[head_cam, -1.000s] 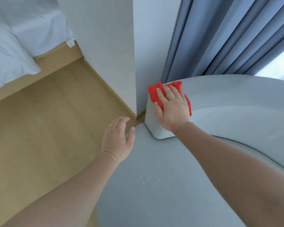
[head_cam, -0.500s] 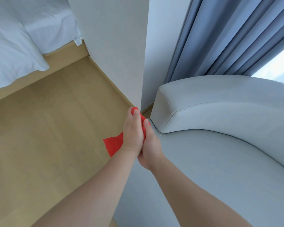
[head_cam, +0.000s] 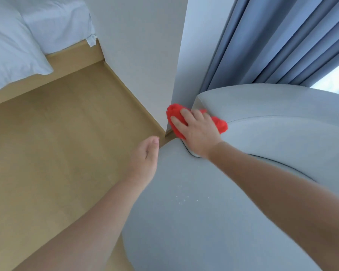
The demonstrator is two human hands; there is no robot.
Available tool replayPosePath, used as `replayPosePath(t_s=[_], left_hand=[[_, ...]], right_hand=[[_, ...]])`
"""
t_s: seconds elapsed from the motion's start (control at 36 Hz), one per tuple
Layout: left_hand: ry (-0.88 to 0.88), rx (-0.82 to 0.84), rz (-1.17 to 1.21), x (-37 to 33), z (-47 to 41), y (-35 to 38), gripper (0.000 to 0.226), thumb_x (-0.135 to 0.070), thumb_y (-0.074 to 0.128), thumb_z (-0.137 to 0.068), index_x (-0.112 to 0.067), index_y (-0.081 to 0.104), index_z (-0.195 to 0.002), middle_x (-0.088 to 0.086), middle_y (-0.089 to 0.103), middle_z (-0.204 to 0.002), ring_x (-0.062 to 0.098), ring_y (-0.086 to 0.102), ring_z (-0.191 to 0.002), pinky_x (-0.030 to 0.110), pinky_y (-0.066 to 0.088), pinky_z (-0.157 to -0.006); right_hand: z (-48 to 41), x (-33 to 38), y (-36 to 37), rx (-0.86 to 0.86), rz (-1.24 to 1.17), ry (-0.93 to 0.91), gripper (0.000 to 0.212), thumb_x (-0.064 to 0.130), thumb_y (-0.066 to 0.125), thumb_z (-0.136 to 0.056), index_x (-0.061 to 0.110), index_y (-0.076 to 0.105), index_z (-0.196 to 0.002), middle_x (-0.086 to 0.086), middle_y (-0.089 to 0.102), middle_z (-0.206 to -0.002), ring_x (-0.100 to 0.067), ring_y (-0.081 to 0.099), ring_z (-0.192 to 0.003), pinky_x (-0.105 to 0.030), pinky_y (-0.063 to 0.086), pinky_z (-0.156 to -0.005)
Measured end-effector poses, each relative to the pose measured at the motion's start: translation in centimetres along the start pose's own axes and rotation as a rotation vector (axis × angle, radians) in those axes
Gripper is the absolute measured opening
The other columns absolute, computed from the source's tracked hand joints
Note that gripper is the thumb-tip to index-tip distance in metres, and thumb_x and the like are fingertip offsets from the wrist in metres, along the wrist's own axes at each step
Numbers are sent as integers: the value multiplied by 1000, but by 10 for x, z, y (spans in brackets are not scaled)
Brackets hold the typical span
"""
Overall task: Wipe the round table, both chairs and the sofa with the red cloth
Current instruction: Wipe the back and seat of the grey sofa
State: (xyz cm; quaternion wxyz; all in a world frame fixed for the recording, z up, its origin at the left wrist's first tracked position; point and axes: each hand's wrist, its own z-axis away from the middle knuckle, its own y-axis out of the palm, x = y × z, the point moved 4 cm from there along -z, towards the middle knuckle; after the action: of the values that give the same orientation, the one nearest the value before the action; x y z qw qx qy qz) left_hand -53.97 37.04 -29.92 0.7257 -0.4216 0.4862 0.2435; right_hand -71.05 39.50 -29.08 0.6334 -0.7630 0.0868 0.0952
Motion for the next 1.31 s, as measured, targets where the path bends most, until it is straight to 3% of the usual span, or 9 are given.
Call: replayPosePath(t_s=[0.08,0.14,0.22,0.28,0.39,0.64,0.78,1.03,1.31], left_hand=[[23,23,-88,32,-6,6,14,-37,33,-97,-27,42,-91,-11,41,-86,-3,38,-69,3,32,-66],[66,16,-102,46,-12,13,16,-39,33,-93,-26,41,-91,-8,39,-89,2,35,-75,13,29,-63],[45,23,-97,67,-24,22,25,-34,38,-99,-24,58,-109,-9,51,-98,3,45,-93,3,31,-72],[36,18,-129,76,-28,26,32,-28,39,-100,-16,58,-122,-10,56,-112,1,47,-105,-3,29,-78],[58,28,-157,93,-31,36,33,-28,40,-99,-15,57,-126,-8,57,-121,2,47,-112,11,29,-88],[31,42,-206,150,-38,58,32,-29,41,-98,-17,59,-121,-3,64,-116,14,56,-113,29,41,-97],[32,46,-248,163,-43,67,31,-27,42,-98,-17,59,-122,-3,63,-114,15,56,-109,18,36,-88],[2,50,-252,156,-36,77,30,-23,45,-98,-15,58,-123,-5,58,-123,16,54,-112,13,32,-87],[113,77,-282,101,-34,74,30,-19,46,-98,-12,58,-124,-3,57,-125,11,48,-119,5,23,-88]], right_hand=[[-10,-11,26,123,350,-75,51,26,49,-87,14,49,-137,-16,49,-132,-38,46,-115,-51,37,-97],[-6,-15,55,314,591,-101,53,29,35,-97,6,40,-144,-24,32,-149,-44,24,-137,-59,15,-112],[-4,-8,90,507,718,-112,52,27,30,-99,3,40,-144,-28,22,-154,-47,8,-143,-64,-3,-112],[0,-2,109,548,704,-102,53,25,29,-100,0,36,-146,-30,19,-154,-47,8,-143,-62,-2,-112],[22,3,148,586,675,-147,55,19,23,-101,-9,16,-148,-31,10,-155,-43,8,-144,-54,6,-115],[53,27,232,696,592,-320,52,21,30,-100,-5,34,-145,-29,20,-154,-43,11,-144,-53,2,-116],[66,29,258,742,504,-318,51,20,32,-100,-6,34,-144,-29,17,-155,-40,9,-145,-49,2,-117],[70,21,245,726,502,-293,53,25,31,-101,-1,33,-147,-23,15,-157,-40,11,-145,-47,-1,-118],[61,-6,151,552,551,-305,54,27,32,-99,-1,35,-145,-21,27,-153,-40,19,-142,-48,2,-118]])
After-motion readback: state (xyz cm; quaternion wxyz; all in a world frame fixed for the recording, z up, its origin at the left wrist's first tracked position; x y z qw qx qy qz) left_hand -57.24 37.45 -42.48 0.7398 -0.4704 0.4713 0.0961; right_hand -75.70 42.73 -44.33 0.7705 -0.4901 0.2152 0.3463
